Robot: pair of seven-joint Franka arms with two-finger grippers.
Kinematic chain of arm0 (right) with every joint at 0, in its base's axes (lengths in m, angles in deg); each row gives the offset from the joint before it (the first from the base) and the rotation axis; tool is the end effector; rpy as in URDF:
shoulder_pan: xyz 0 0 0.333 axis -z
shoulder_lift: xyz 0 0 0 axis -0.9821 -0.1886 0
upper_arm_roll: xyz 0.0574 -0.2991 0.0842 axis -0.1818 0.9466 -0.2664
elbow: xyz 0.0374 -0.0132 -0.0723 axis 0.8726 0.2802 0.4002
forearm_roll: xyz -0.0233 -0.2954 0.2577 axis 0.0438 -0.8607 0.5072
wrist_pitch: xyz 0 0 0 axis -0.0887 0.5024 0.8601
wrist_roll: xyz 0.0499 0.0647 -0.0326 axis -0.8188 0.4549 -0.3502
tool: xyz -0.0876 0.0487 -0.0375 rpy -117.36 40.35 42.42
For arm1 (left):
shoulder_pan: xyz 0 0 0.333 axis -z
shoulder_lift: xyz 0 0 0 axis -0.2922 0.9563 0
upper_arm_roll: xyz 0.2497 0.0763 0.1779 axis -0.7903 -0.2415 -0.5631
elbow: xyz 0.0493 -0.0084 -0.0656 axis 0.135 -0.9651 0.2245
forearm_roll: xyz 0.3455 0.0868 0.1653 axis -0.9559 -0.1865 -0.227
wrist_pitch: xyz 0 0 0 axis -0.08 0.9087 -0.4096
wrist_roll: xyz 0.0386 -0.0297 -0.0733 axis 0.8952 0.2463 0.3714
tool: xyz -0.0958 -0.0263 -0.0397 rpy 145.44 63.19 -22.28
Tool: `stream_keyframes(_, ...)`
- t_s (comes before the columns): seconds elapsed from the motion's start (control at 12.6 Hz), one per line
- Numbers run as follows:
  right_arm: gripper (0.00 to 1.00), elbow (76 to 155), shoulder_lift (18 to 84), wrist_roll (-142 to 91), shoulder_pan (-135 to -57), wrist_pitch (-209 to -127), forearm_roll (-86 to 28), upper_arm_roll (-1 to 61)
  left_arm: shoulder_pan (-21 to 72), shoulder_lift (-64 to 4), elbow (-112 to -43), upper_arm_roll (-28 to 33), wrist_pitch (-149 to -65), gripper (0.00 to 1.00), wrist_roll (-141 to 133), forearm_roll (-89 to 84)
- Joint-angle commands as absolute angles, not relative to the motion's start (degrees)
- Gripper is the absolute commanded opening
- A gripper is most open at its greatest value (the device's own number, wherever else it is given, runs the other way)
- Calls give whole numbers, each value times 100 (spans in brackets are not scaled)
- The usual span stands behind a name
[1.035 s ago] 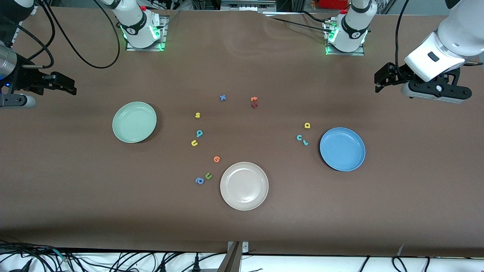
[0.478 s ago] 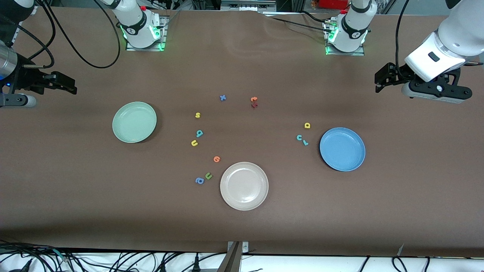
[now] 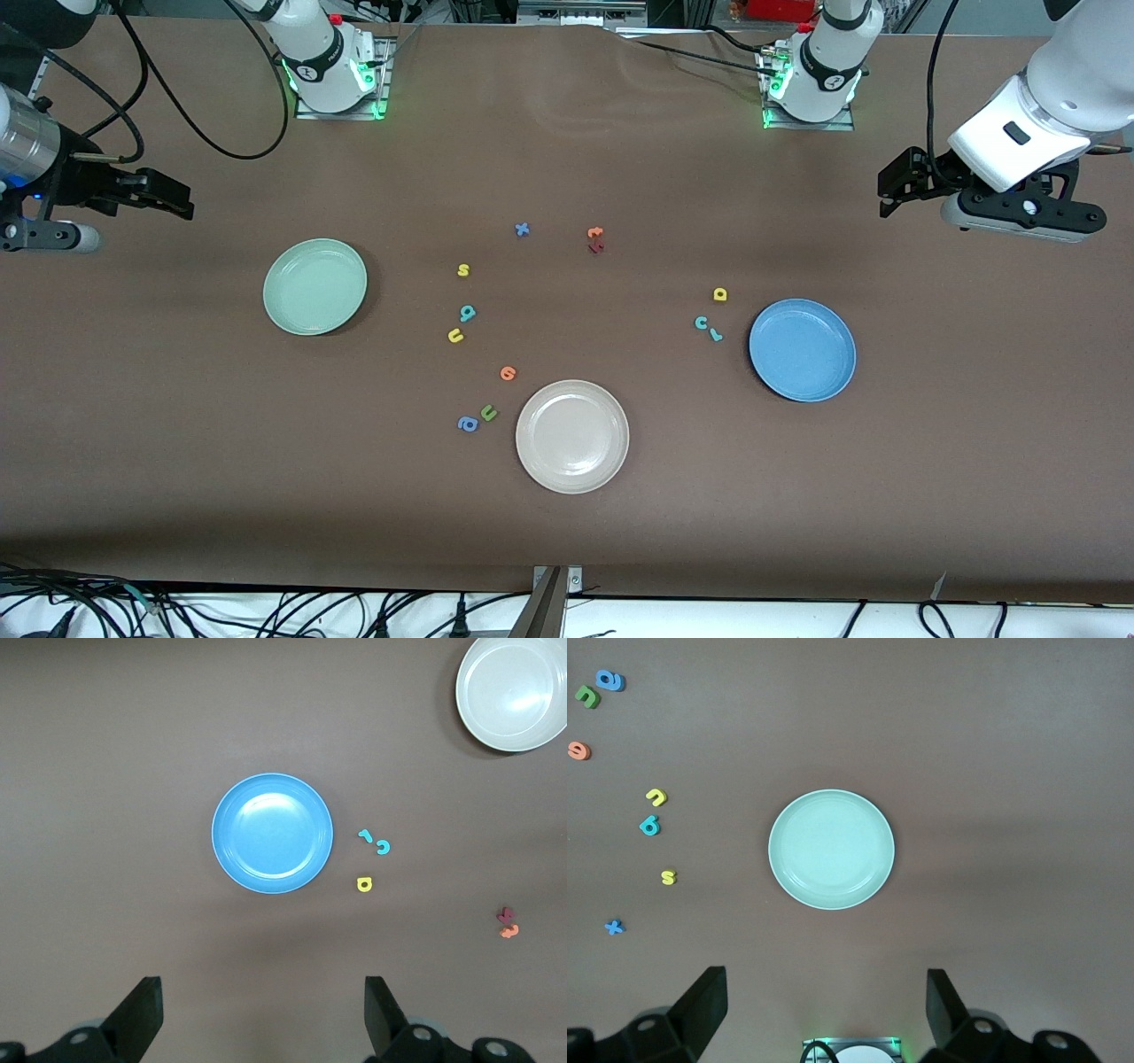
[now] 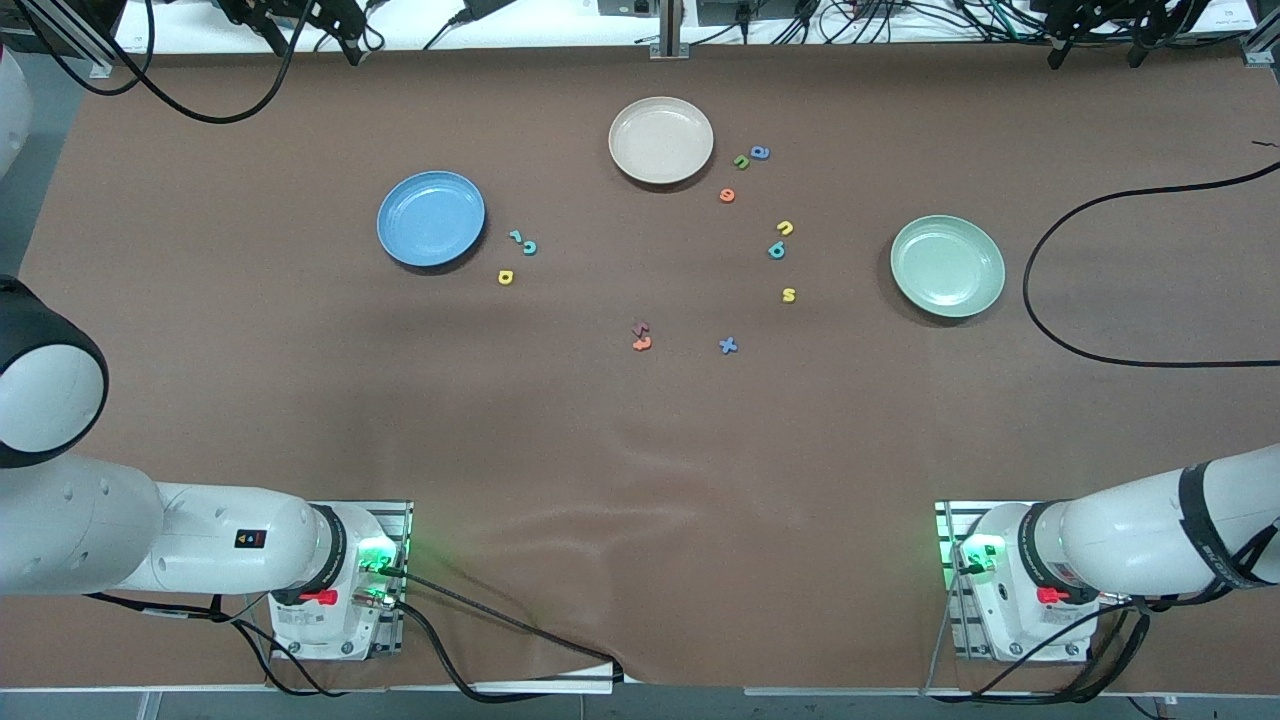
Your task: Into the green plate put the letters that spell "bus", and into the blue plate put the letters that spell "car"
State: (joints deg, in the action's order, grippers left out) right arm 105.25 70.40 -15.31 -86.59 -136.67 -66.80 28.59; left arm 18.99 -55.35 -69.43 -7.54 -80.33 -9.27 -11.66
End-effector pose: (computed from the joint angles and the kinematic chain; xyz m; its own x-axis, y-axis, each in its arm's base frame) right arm 0.5621 0.0331 0.5875 0.9881 -0.0321 -0.1503 -0.0274 -0.9991 0.0335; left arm 0.5468 -0.0981 0.6104 0.9864 -0.1617 -0.0294 -0.1618 -0.9868 -0.0014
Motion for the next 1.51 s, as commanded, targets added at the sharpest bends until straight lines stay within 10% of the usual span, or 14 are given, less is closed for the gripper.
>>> stream_keyframes(0.0,99,10644,7121,-1442,-8590,-13618,-6657,2813,1901,-5564,-6879,-733,-7933,100,-939,-1313)
stream_keyframes(1.43,99,10794,7130,-1451,-8581,-13653,-6639,2875,1901,-5564,-6879,-741,-7933,100,-948,-1313)
